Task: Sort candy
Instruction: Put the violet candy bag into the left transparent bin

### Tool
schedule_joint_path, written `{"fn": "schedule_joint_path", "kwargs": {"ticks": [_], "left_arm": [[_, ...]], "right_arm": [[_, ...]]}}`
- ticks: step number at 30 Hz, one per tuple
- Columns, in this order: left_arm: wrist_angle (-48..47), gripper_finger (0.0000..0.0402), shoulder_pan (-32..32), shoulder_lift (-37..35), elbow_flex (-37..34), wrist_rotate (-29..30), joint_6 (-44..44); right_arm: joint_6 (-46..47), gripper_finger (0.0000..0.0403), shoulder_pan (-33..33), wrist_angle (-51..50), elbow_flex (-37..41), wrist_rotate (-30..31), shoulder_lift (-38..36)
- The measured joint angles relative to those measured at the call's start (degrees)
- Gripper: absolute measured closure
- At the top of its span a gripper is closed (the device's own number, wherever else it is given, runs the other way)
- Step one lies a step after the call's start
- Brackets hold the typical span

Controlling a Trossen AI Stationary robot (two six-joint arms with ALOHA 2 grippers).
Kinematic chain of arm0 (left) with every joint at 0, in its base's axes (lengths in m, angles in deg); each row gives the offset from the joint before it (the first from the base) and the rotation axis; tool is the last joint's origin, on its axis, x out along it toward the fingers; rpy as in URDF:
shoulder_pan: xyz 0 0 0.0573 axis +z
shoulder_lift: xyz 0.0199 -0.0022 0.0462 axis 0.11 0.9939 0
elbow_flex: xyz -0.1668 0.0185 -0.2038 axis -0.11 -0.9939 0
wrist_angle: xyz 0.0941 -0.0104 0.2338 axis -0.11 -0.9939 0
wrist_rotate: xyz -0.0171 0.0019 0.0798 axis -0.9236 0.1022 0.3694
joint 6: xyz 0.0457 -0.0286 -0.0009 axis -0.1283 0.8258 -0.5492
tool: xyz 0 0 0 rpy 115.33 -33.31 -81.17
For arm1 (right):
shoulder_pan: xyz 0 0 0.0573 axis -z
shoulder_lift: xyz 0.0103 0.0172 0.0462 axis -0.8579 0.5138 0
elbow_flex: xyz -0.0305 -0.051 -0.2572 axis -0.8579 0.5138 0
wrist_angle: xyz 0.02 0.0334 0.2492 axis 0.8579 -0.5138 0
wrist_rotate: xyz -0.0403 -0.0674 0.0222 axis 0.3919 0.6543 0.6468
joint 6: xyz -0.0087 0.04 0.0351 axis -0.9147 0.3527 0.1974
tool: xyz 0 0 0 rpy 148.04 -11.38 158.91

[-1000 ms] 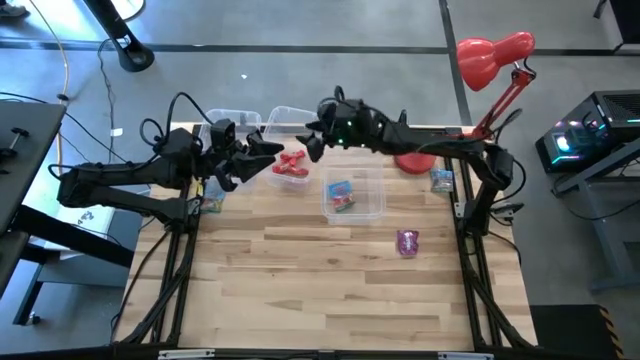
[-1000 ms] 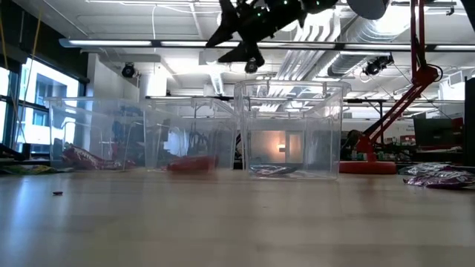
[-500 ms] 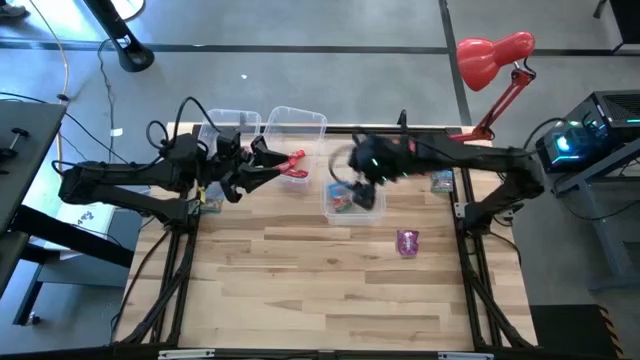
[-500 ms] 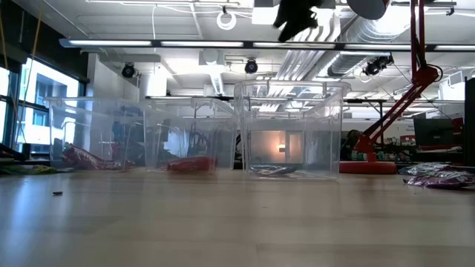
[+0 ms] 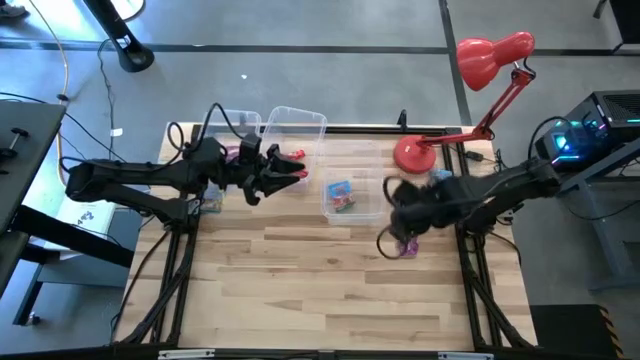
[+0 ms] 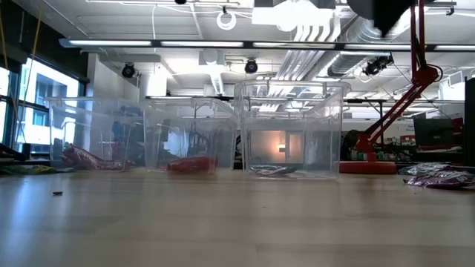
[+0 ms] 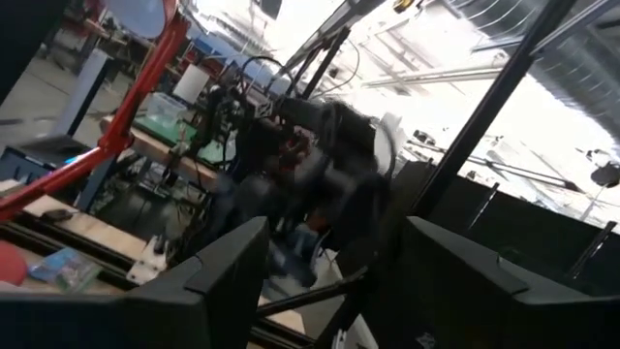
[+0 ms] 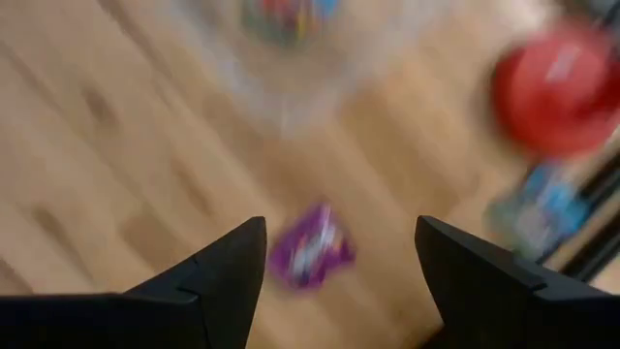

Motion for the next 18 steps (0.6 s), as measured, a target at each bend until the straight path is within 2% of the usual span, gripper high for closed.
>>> {"fn": "schedule_joint_path", "kwargs": {"ticks": [3, 5, 8, 13, 18], "left_arm": [[-0.01, 0.0167, 0.00, 0.34, 0.00, -0.10, 1.04], [0.16, 0.0167, 0.00, 0.30, 0.00, -0.13, 1.29], [0.06, 0.0167, 0.00, 0.02, 0.00, -0.56, 1.30], [0.07, 0.0167, 0.00, -0.04, 0.00, -1.88, 1.88], [0.14, 0.0167, 0.00, -0.04, 0.00, -2.42, 3.31]], "right_arm": [[6.37, 0.0144, -2.63, 3.97, 10.49, -7.63, -1.92], [10.16, 0.0144, -3.81, 9.64, 18.33, -10.57, -3.38], [15.03, 0.0144, -4.08, 16.88, 28.12, -10.48, -4.75], [23.42, 0.0144, -1.05, 22.14, 41.22, -11.72, -4.88], [24.09, 0.0144, 1.29, 35.07, 49.71, -12.54, -4.88]]}}
